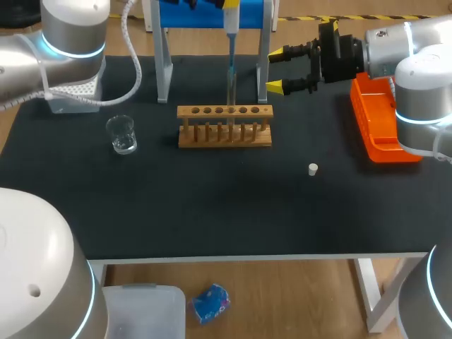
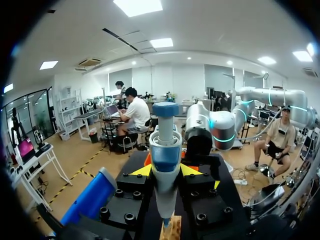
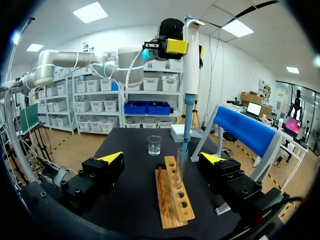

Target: Invert the test tube, pick up the pipette, mount the tip to pipette, aspirate from beaker and dispense into the tube, eject the tip, return the pipette, and cap with the stopper.

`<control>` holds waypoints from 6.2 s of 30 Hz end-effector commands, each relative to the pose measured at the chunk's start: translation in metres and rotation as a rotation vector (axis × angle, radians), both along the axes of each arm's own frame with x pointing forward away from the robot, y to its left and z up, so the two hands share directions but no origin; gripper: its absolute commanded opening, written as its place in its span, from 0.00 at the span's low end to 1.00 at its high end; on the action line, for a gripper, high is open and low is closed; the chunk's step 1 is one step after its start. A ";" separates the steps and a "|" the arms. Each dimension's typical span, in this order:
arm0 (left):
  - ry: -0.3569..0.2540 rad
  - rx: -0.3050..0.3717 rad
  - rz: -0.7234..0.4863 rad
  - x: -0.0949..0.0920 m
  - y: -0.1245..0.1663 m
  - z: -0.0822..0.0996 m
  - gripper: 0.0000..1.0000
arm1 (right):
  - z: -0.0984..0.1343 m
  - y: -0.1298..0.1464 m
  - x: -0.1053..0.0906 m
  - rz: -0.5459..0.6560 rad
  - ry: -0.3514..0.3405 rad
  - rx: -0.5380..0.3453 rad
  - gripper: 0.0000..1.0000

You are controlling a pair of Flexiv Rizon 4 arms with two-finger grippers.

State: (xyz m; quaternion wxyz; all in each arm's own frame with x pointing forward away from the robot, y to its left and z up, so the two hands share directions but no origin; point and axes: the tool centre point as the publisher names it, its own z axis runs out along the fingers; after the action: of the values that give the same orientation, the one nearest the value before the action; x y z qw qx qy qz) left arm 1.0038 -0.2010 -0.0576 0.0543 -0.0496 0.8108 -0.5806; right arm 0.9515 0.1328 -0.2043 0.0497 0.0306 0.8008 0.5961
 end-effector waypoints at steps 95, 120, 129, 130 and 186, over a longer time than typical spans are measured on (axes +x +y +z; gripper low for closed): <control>0.033 -0.036 0.081 0.005 0.002 -0.031 0.00 | -0.001 0.000 0.000 0.000 -0.001 0.000 1.00; 0.033 -0.036 0.081 0.005 0.002 -0.031 0.00 | 0.178 -0.007 0.012 0.039 -0.181 -0.142 1.00; 0.033 -0.036 0.081 0.005 0.002 -0.031 0.00 | 0.198 0.028 0.019 0.034 -0.177 -0.180 1.00; 0.033 -0.036 0.081 0.005 0.002 -0.031 0.00 | 0.200 0.030 0.019 0.032 -0.176 -0.180 1.00; 0.033 -0.036 0.081 0.005 0.002 -0.031 0.00 | 0.204 0.072 0.045 0.003 -0.067 -0.139 0.00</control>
State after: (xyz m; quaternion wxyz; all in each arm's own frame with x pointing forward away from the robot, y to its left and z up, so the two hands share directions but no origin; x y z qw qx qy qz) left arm 1.0091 -0.1985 -0.0883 0.0628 -0.0932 0.7987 -0.5911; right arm 0.9934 0.2029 -0.0023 0.0800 0.0067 0.8363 0.5424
